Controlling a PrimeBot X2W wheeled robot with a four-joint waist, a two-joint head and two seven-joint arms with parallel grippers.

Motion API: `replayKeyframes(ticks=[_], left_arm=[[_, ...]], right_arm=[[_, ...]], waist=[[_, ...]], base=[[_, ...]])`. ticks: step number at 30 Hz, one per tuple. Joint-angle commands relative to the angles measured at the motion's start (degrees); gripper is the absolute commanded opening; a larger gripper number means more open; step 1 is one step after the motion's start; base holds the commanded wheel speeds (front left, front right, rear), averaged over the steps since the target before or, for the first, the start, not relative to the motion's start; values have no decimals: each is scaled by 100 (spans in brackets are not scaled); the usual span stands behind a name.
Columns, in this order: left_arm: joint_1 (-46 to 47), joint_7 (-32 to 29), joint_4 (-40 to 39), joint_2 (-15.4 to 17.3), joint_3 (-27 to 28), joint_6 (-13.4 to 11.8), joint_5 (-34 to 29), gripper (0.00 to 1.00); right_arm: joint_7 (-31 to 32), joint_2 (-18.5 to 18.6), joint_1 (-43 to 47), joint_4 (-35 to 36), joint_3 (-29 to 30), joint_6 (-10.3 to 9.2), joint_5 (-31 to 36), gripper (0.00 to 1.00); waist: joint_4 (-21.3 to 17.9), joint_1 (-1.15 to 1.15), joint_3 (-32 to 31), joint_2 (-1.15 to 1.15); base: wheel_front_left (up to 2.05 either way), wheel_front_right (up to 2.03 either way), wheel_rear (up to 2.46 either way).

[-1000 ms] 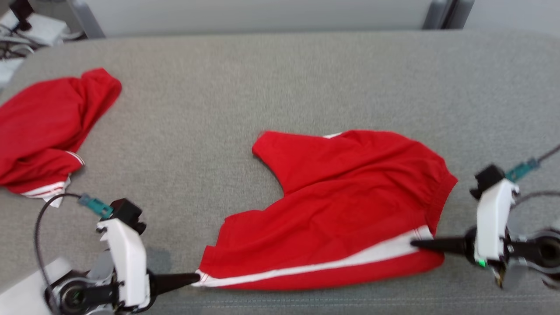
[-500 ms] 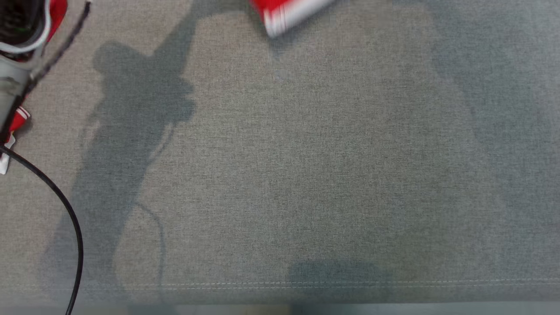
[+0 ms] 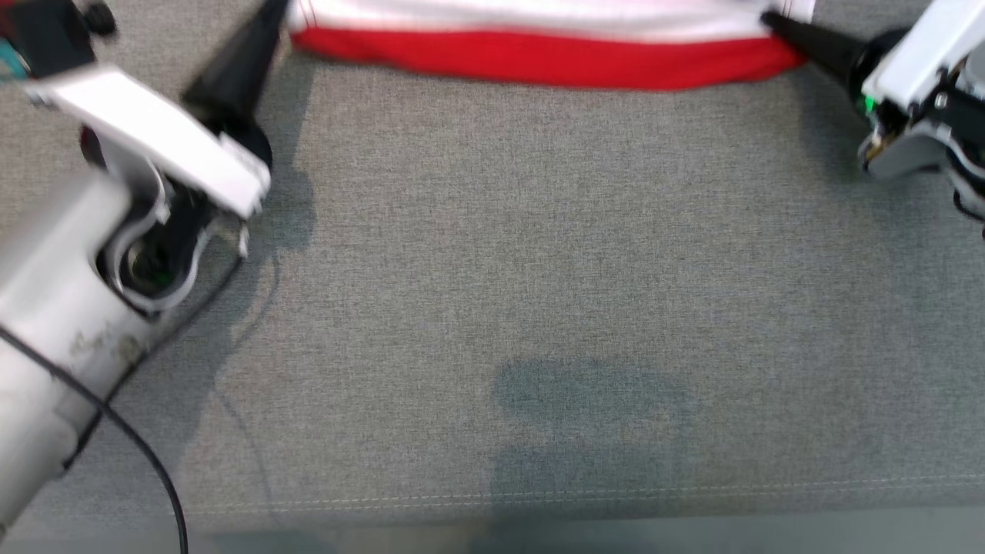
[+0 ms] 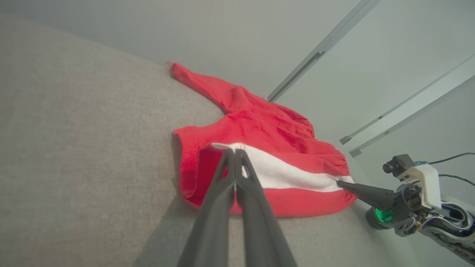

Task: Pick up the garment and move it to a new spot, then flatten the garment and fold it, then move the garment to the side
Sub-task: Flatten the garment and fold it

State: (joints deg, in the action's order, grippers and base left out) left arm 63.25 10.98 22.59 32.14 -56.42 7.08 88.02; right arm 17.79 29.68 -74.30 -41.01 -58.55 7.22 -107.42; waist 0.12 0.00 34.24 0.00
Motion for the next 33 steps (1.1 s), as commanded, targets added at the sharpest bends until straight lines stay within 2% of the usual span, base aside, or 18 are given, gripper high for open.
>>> replayKeyframes(ticks=[1, 6, 14, 22, 33], left_arm=[[-190, 98, -155, 366, 125, 40, -5, 0], [-812, 277, -404, 484, -32, 40, -51, 0], [-1619, 394, -743, 450, 156, 40, -94, 0], [-2411, 400, -775, 285, 411, 40, -338, 0], [-2998, 401, -640, 97, 236, 40, -382, 0]], right_arm=[[98, 243, 431, 253, 6, 26, -70, 0], [-68, 619, 1158, 935, 234, 26, -140, 0], [-399, 1031, 2189, 1742, 491, 26, -31, 0], [-578, 901, 2961, 1877, 577, 26, 57, 0], [-556, 680, 3622, 1928, 720, 26, 184, 0]], waist=[[13, 0, -72, 0], [103, 0, -357, 0], [194, 0, -979, 0], [227, 0, -1471, 0], [187, 0, -1942, 0]], base=[[0, 0, 0], [0, 0, 0], [0, 0, 0], [0, 0, 0], [0, 0, 0]])
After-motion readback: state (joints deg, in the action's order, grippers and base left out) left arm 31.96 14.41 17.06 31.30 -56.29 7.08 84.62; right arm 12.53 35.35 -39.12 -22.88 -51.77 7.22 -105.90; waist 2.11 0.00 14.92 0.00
